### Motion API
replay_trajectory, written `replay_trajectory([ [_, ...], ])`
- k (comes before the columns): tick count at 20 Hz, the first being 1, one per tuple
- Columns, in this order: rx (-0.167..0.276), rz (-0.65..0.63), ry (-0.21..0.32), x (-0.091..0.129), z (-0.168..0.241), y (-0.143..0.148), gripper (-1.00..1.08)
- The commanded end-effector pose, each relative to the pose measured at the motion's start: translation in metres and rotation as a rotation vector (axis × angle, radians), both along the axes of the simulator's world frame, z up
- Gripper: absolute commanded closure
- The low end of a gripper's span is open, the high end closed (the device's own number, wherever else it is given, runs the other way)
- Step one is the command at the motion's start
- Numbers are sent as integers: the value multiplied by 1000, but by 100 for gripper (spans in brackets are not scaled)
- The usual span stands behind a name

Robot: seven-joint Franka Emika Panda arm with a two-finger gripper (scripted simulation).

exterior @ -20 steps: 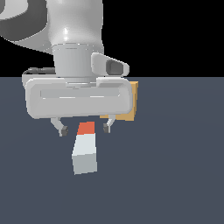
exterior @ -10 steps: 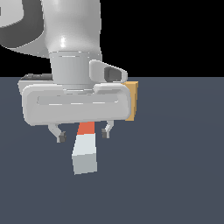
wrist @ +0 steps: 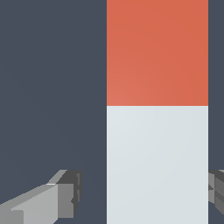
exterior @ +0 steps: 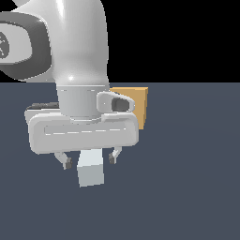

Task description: Insert the peg into the horizontal hole in a box.

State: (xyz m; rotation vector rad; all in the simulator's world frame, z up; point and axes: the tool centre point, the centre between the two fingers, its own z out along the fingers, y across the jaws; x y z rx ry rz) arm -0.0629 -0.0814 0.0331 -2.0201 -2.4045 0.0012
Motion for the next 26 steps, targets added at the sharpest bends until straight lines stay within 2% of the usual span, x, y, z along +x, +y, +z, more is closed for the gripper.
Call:
replay_trajectory([
  [1, 0, 0, -1, 1, -7, 0, -92],
  [4, 0, 1, -1, 1, -9, 0, -92],
  [5, 0, 1, -1, 1, -9, 0, 108],
  [18, 0, -3, -2, 1, -8, 1, 108],
  [26, 0, -56, -2, 2, 1, 18, 108],
])
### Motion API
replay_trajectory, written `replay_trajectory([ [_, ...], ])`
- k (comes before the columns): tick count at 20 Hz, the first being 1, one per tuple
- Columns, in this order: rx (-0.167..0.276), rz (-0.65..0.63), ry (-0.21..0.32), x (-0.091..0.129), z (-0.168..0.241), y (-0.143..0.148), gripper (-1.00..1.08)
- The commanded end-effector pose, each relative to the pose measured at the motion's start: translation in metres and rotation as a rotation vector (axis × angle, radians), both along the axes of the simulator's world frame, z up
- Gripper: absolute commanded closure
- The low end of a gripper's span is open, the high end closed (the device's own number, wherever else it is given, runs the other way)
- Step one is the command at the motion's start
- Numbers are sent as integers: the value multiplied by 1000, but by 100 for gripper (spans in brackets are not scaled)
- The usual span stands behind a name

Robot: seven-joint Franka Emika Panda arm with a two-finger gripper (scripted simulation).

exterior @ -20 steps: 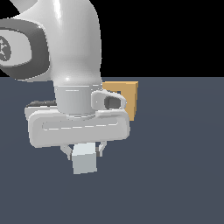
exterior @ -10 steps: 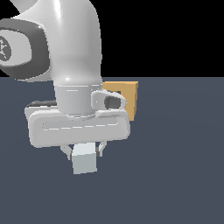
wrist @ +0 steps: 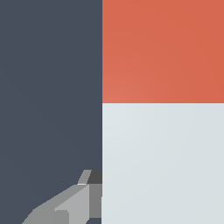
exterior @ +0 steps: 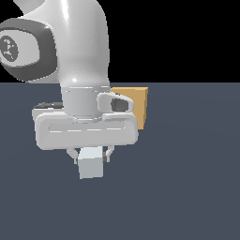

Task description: Insert the peg into the horizontal hole in a box.

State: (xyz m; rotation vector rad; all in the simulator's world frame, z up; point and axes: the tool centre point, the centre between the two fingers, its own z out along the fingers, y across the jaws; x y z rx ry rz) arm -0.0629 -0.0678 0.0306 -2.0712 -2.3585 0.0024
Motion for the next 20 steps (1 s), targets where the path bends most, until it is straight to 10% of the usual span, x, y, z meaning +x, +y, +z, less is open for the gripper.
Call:
replay_trajectory([
  [1, 0, -23, -4, 2, 6, 8, 108],
  [20, 0, -316, -3, 22, 59, 98, 108],
])
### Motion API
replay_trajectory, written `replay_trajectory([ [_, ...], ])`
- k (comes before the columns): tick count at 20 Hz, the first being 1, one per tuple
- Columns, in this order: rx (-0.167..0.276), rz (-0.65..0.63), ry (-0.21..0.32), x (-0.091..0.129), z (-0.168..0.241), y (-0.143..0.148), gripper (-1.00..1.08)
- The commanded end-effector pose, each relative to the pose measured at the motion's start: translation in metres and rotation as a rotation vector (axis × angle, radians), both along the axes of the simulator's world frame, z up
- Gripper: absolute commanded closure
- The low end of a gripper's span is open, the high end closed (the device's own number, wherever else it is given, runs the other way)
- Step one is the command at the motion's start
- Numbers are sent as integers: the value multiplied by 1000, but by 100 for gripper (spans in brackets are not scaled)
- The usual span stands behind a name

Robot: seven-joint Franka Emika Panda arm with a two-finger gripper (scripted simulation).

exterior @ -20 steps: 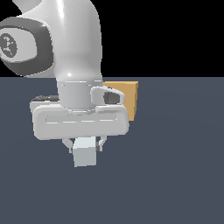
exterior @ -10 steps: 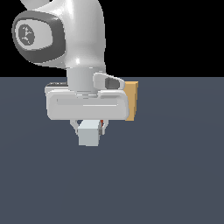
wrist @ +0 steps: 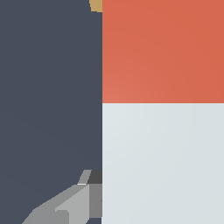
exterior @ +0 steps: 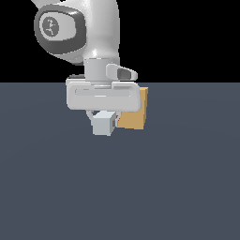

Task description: Insert the peg into the horizontal hole in a box.

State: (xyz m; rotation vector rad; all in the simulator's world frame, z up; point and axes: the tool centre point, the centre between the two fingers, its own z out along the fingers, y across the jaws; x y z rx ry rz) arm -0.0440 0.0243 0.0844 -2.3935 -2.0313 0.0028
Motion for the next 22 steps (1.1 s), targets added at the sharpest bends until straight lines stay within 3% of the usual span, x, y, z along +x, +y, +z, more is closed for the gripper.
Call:
replay_trajectory([
  [1, 0, -35, -3, 5, 8, 10, 108],
  [10, -1, -105, -3, 16, 20, 29, 108],
  [22, 1, -111, -6, 20, 24, 30, 108],
])
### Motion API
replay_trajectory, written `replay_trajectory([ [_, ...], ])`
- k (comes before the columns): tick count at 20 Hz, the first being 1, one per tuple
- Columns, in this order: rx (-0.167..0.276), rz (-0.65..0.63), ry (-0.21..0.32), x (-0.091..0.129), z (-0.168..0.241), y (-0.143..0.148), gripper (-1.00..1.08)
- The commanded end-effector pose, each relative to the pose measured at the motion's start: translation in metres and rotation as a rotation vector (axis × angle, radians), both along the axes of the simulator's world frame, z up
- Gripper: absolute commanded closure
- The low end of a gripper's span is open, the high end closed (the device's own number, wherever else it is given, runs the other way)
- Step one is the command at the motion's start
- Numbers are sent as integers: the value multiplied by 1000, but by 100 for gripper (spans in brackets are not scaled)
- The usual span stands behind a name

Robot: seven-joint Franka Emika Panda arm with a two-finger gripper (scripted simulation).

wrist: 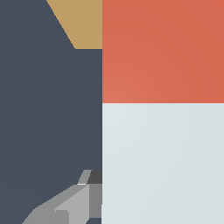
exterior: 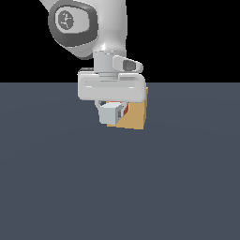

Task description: Insert the peg into the horizontal hole in a box.

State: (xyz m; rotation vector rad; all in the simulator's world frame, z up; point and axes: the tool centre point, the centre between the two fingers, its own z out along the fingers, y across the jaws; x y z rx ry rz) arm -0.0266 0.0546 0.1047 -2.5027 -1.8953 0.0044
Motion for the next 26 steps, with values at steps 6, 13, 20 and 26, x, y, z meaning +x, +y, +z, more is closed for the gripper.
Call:
replay_trajectory([
  [6, 0, 0, -2, 2, 1, 1, 108],
  [13, 1, 0, -4, 10, 2, 33, 108],
  [20, 1, 0, -6, 23, 3, 79, 108],
  [26, 1, 0, -6, 27, 3, 89, 108],
])
